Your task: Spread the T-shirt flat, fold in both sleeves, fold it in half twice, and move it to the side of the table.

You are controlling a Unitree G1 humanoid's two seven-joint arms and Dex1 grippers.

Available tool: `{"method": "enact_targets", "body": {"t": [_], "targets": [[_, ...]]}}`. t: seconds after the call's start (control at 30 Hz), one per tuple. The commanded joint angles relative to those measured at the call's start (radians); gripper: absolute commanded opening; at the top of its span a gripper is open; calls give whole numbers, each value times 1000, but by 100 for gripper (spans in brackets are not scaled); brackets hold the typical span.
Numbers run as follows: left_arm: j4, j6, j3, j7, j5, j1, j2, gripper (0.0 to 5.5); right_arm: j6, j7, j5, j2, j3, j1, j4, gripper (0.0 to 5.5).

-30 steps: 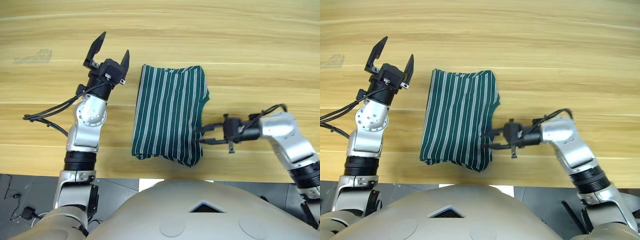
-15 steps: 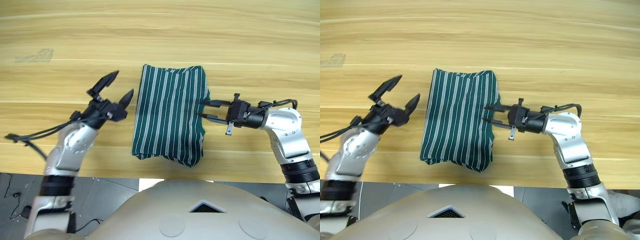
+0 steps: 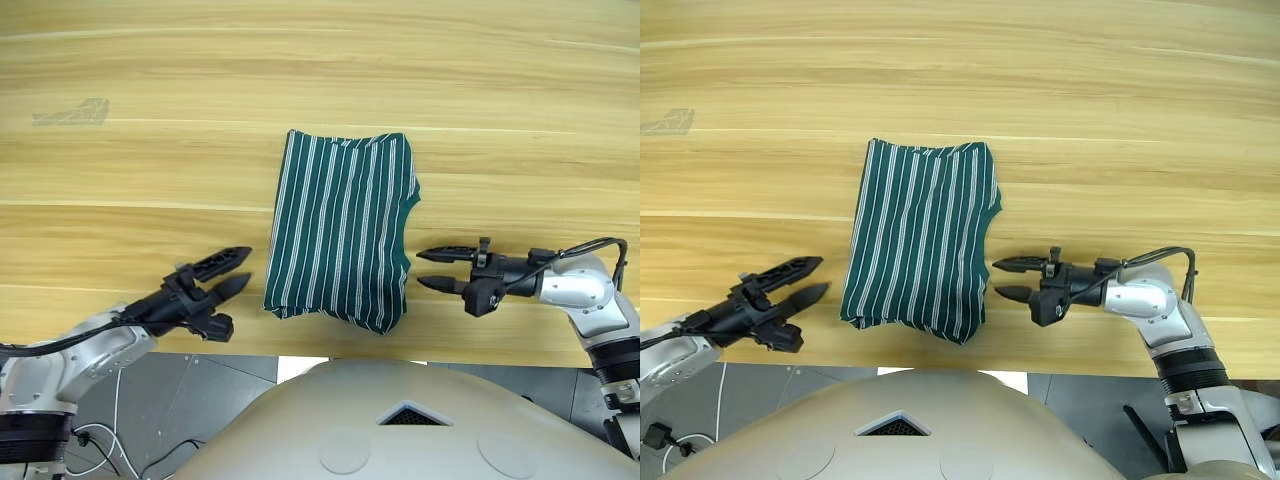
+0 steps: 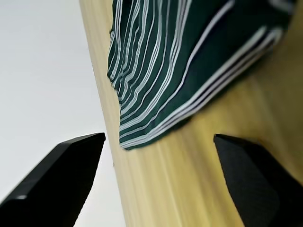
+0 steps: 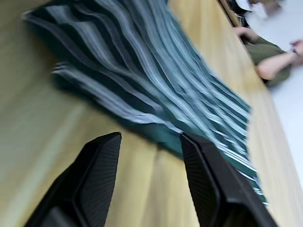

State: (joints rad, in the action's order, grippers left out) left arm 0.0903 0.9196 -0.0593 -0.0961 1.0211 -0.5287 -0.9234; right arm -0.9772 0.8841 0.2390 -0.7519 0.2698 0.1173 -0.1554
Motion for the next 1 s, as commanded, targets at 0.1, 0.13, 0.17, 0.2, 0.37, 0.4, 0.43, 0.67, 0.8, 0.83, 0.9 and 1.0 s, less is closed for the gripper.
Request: {"method": "enact_targets", "body": {"t": [0.1,0.13,0.17,0.2,0.37,0.4,0.43,0.67,0.8,0.83,0.9,1.0], "targets": [[-66,28,117,-6,15,62,-14,425,-17,14,49,-80,74,4,-27,231],[-74,40,144,12,-7,72,-14,425,-9,15,44,-84,86,6,-23,231],[-79,48,166,30,-29,75,-16,425,-4,16,37,-86,98,3,-22,231],[-83,54,188,47,-45,81,-21,425,4,17,30,-83,112,-1,-18,231],[-94,59,236,91,-89,105,-43,425,-3,-4,28,-41,167,-65,-30,231],[-99,63,247,103,-102,108,-48,425,-8,-10,30,-34,174,-81,-41,231],[-105,65,255,112,-115,110,-52,425,-11,-15,30,-30,180,-91,-49,231],[-112,54,290,155,-157,124,-68,378,-6,-20,16,-22,240,-96,-58,231],[-108,45,298,174,-174,118,-77,317,4,-28,3,-29,251,-91,-51,231],[-108,43,299,178,-177,117,-79,292,6,-28,2,-30,254,-90,-49,231],[-107,41,300,184,-180,117,-80,255,12,-21,-5,-35,263,-86,-45,212],[-107,40,302,189,-181,118,-83,216,21,-21,-11,-38,268,-84,-39,168]]}}
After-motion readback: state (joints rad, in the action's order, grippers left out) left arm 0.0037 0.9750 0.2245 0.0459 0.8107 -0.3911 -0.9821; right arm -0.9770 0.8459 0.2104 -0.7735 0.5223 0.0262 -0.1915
